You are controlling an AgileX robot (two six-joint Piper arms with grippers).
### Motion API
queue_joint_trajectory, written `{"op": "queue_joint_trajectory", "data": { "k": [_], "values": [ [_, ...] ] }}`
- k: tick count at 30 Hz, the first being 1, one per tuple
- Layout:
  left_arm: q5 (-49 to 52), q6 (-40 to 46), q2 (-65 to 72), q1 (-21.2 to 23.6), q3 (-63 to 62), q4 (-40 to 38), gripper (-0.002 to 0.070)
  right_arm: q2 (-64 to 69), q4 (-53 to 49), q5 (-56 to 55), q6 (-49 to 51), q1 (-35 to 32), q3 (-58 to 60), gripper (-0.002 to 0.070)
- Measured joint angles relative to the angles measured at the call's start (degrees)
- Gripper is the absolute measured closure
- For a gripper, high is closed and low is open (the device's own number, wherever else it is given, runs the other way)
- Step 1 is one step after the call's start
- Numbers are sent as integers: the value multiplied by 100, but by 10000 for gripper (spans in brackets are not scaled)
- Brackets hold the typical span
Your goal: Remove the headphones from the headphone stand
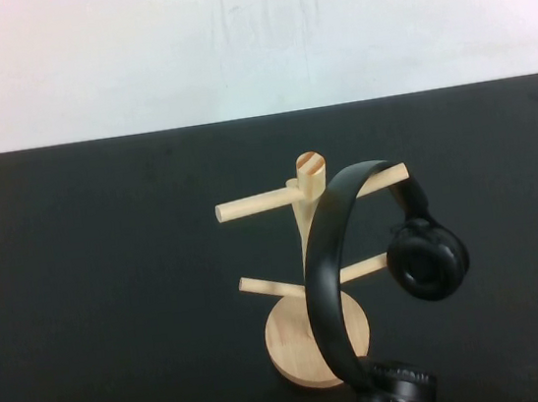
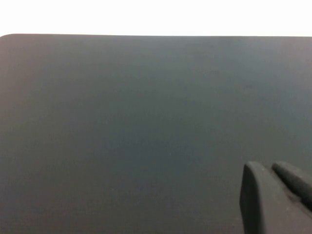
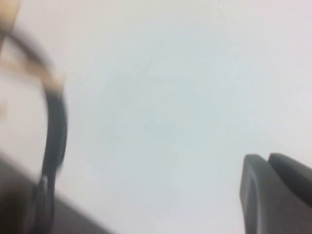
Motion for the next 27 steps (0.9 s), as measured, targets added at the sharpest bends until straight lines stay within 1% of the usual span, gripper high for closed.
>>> {"op": "queue_joint_trajectory", "data": {
  "k": [2,4,7,10,13,19,24,27],
  "values": [
    [0,0,0,0,0,0,673,0,802,-166,-97,0,0,684],
    [0,0,0,0,0,0,673,0,1819,-359,-221,0,0,684],
    [0,0,0,0,0,0,673,0,3124,-864,-270,0,0,684],
    [0,0,0,0,0,0,673,0,3960,-1309,-289,0,0,684],
    [0,0,0,0,0,0,673,0,4340,-1421,-294,0,0,684],
    [0,0,0,0,0,0,673,0,4580,-1518,-302,0,0,684],
    [0,0,0,0,0,0,673,0,4986,-2070,193,0,-14,684],
    [0,0,0,0,0,0,673,0,5191,-2003,301,0,-499,684]
  ]
}}
